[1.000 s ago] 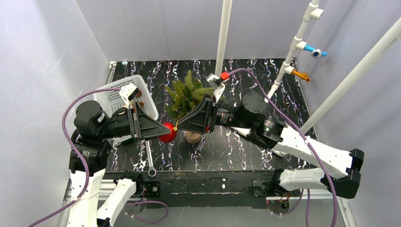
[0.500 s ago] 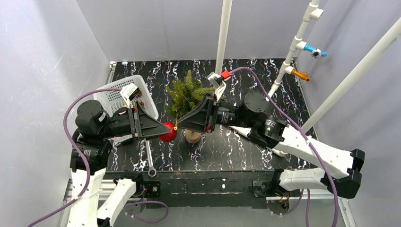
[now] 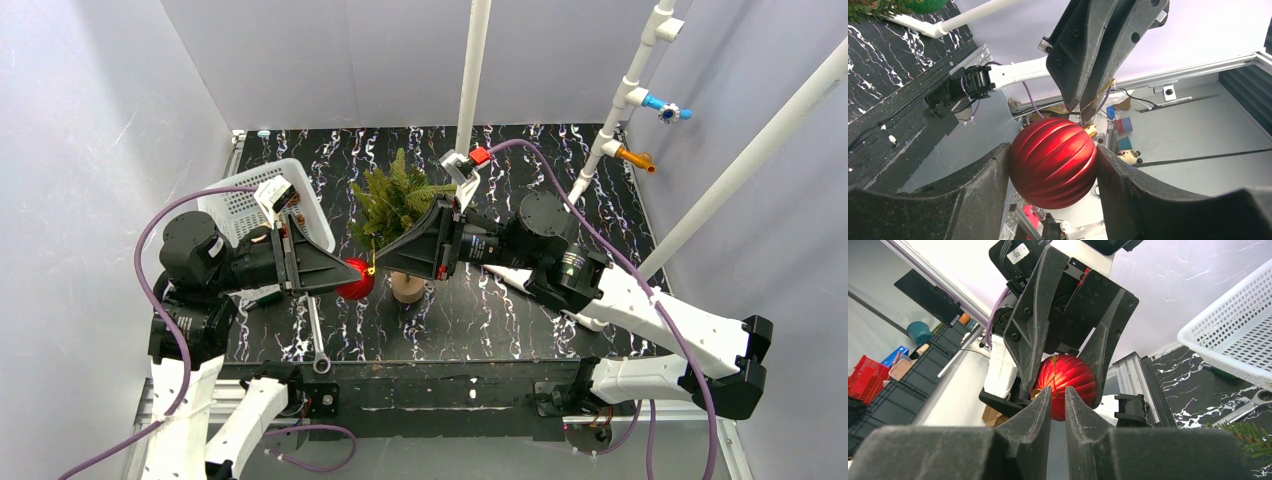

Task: Decorate the small christmas tree
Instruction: Hang the decoration item on the Christmas tree.

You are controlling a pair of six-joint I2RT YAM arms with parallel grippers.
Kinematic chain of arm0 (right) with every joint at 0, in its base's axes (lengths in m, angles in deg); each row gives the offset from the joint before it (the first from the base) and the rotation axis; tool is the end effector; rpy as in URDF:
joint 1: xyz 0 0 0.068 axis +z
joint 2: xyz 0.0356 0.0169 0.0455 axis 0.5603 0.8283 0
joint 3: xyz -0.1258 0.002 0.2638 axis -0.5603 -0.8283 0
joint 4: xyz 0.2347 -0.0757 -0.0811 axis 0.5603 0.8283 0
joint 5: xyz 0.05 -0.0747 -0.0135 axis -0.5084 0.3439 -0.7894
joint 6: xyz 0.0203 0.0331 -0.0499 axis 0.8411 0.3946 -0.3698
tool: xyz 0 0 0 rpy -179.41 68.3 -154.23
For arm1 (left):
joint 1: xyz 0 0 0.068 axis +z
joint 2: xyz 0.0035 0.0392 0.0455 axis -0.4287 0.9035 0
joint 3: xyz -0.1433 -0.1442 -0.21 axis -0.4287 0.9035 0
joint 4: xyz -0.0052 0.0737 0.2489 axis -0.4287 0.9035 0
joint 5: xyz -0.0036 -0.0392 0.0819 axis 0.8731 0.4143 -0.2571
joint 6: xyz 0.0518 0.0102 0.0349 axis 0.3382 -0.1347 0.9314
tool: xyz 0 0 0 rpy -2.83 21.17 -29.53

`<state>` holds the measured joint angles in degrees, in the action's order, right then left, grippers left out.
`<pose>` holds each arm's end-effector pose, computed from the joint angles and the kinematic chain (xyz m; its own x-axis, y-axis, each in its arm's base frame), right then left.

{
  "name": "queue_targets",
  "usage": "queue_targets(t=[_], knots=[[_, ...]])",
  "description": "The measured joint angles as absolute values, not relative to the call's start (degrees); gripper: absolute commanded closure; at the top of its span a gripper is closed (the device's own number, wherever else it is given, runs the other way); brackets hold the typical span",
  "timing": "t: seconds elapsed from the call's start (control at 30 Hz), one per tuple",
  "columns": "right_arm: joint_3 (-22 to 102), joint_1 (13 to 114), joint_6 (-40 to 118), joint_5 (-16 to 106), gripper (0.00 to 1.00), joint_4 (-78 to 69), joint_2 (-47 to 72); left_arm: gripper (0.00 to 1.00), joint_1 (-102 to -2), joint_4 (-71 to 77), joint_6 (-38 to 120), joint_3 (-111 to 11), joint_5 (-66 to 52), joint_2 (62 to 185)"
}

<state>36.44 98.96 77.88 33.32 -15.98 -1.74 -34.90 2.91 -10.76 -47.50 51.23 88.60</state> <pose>0.0947 0.2406 0.4902 -0.6268 0.2544 -0.7365 -0.7751 -0.1071 0.6227 0.0608 -0.0555 0.5176 -0.5198 -0.2706 -0.8103 0.8347 0.0414 -0.5492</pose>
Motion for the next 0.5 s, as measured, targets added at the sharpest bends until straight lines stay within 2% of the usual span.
queue_targets(t=[0.1,0.2,0.5], knots=[[36.48,98.96,77.75,33.29,0.86,-15.96,-1.70,1.00,-34.90,2.91,-10.74,-47.43,51.21,88.60],[36.88,98.96,77.56,33.29,0.99,-15.96,-1.37,1.00,-34.90,2.91,-10.74,-47.41,51.21,88.60],[36.88,98.96,77.29,33.43,0.99,-15.94,-1.39,1.00,-34.90,3.83,-10.26,-47.19,51.14,88.60]])
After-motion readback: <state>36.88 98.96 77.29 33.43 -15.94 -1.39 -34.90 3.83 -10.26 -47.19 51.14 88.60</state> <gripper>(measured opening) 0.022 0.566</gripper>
